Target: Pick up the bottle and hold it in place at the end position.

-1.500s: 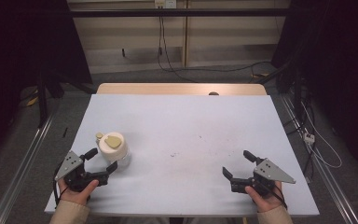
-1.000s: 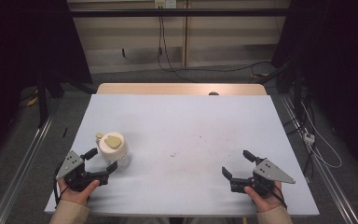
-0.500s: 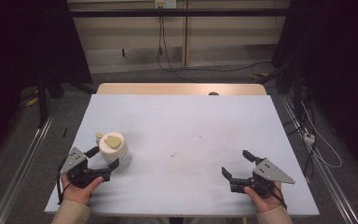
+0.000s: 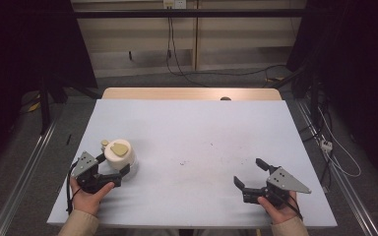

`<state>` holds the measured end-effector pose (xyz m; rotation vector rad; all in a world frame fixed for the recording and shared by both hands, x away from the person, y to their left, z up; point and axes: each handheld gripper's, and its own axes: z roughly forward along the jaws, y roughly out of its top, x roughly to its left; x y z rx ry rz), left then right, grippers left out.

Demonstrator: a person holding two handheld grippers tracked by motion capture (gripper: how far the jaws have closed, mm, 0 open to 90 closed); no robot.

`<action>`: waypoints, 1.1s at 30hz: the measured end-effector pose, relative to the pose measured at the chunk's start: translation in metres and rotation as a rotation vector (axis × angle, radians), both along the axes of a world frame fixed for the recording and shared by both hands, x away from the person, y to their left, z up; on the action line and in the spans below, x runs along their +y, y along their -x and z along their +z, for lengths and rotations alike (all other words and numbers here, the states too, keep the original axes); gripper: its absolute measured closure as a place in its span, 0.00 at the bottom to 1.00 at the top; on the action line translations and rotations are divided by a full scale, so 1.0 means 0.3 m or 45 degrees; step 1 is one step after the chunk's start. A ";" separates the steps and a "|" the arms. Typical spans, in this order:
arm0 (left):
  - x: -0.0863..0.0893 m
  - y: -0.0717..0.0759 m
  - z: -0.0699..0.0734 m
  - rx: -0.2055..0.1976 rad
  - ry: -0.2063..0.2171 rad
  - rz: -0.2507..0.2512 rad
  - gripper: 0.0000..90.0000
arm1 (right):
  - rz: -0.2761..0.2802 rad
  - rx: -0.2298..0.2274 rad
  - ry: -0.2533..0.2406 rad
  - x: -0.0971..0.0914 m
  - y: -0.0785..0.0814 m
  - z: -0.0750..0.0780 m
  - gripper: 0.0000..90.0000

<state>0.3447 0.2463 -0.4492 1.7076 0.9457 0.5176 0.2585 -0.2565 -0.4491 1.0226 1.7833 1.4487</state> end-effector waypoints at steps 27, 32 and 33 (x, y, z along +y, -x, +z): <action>-0.088 -0.051 -0.018 -0.048 -0.014 0.115 0.04 | -0.011 0.001 -0.005 -0.002 -0.001 0.001 0.04; -0.087 -0.055 -0.019 -0.046 0.019 0.120 0.05 | -0.008 -0.002 -0.005 -0.003 -0.002 0.001 0.04; -0.087 -0.055 -0.019 -0.044 0.020 0.120 0.05 | -0.006 -0.001 -0.005 -0.002 -0.003 0.001 0.04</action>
